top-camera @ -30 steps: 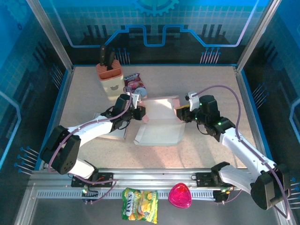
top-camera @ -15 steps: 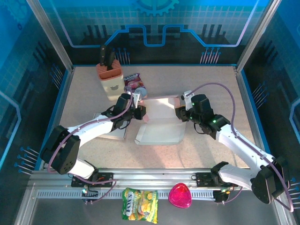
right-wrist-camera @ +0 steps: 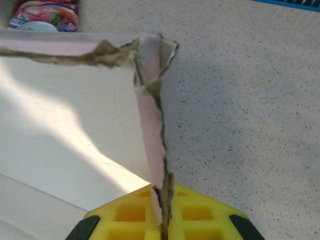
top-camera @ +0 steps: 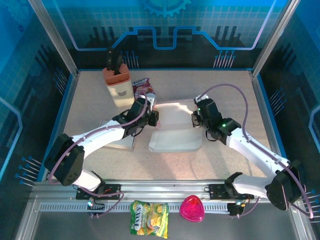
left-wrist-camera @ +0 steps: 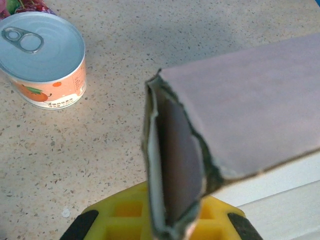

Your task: Fold the paper box

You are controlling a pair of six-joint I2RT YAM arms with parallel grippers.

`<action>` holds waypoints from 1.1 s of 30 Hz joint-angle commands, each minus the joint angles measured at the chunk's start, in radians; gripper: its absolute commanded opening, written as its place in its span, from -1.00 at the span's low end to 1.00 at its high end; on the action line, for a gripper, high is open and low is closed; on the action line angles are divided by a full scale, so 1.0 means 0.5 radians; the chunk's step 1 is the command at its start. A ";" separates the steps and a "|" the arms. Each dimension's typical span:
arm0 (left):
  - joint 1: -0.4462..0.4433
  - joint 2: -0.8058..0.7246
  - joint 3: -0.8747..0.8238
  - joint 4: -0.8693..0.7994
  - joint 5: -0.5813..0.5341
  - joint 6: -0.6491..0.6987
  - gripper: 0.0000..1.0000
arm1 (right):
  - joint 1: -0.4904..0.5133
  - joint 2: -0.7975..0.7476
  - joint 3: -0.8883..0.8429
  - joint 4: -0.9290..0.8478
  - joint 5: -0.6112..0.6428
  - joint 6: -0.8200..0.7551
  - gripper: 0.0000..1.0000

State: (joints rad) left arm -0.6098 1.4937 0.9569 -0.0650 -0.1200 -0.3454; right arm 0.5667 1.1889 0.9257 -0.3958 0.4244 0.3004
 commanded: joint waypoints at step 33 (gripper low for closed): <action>-0.210 0.233 0.420 -0.575 -0.419 -0.299 -1.00 | 0.189 0.437 0.420 -0.786 0.933 0.689 -0.89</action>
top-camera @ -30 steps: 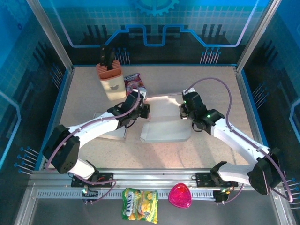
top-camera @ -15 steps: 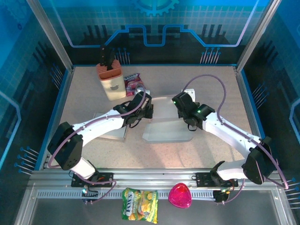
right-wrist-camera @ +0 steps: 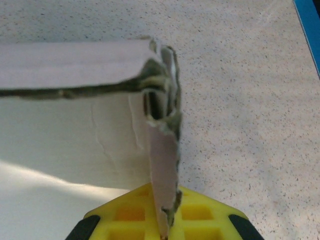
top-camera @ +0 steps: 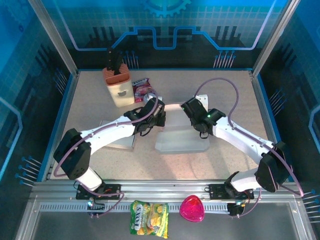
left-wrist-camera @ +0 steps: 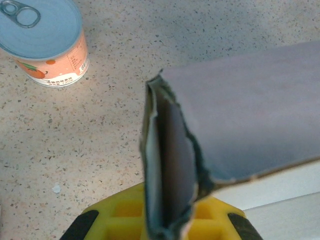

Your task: Fold the paper box

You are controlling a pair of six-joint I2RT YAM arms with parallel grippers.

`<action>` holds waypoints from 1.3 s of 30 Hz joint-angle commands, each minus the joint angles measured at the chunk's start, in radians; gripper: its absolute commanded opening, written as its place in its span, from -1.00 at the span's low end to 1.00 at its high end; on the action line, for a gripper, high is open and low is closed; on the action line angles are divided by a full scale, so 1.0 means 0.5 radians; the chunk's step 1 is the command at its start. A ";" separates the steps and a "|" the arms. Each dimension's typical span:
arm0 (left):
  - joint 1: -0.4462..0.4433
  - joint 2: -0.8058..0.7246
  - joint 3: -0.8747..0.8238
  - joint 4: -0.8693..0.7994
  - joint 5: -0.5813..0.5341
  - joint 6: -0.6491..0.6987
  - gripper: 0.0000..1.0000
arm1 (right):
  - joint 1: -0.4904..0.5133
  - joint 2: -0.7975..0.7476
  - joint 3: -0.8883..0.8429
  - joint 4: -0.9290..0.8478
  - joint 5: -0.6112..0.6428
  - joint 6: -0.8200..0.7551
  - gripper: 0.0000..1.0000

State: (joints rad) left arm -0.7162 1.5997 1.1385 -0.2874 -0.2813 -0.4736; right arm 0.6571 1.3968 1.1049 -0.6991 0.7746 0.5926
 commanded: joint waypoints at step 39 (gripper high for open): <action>-0.014 0.117 -0.165 0.165 -0.158 -0.142 -1.00 | -0.001 -0.039 -0.206 0.157 0.139 0.011 -1.00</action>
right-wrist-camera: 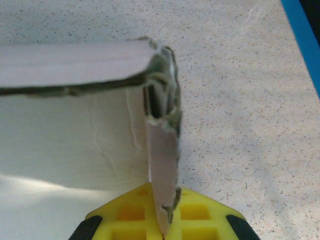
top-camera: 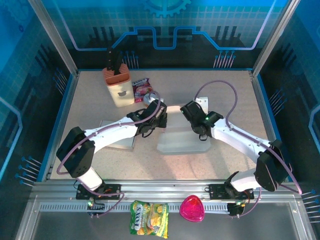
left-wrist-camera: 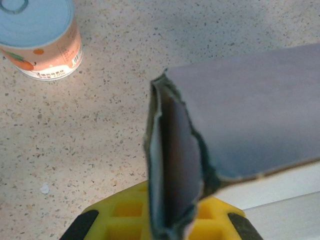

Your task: Fold the paper box

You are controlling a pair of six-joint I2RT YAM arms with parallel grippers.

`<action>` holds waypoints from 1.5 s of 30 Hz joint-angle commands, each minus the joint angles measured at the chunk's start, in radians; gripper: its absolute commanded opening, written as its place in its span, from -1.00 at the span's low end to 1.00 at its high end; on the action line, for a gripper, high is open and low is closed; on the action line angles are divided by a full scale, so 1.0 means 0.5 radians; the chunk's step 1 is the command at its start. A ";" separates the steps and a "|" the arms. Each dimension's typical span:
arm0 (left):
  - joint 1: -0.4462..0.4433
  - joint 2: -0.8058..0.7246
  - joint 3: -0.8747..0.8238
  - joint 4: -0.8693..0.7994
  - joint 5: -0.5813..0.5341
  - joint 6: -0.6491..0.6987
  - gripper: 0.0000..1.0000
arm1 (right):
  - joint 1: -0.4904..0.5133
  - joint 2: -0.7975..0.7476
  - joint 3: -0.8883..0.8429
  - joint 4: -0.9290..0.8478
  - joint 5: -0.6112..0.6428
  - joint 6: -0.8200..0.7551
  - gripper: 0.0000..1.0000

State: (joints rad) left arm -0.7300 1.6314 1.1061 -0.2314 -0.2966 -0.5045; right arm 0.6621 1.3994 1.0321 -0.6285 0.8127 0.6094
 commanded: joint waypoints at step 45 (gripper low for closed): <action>-0.054 0.538 -0.053 -0.134 -0.555 -0.502 -1.00 | 0.107 0.040 -0.053 -0.050 0.116 -0.001 -1.00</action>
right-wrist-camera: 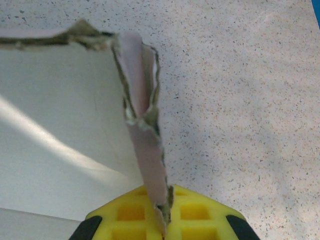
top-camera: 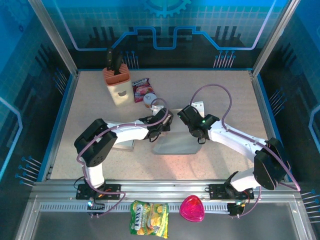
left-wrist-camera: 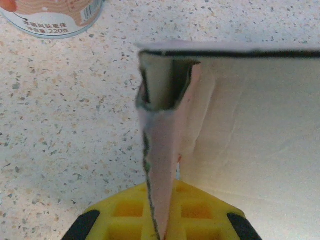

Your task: Fold the paper box

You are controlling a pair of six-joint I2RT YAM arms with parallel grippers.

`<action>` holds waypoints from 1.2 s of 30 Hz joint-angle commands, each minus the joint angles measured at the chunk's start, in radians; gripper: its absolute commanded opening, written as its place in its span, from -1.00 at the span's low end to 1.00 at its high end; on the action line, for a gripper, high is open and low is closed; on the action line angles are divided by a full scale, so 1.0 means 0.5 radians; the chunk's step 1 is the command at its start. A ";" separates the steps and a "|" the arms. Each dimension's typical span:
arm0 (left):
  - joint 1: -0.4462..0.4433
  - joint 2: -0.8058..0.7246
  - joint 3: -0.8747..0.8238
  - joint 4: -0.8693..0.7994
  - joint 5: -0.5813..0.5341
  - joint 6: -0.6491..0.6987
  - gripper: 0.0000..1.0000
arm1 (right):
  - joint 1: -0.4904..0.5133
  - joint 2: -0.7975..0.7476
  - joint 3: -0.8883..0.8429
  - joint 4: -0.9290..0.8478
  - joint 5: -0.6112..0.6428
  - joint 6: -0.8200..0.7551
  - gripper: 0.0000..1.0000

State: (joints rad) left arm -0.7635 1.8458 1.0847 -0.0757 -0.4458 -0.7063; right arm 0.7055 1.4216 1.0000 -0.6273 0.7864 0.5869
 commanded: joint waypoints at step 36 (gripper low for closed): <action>-0.020 -0.055 -0.016 -0.330 -0.076 0.115 -0.24 | 0.019 0.035 0.030 -0.067 0.159 0.056 -1.00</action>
State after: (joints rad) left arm -0.7753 1.8378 1.0817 -0.1143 -0.4686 -0.6647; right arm 0.7128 1.4300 1.0004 -0.6331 0.8051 0.5877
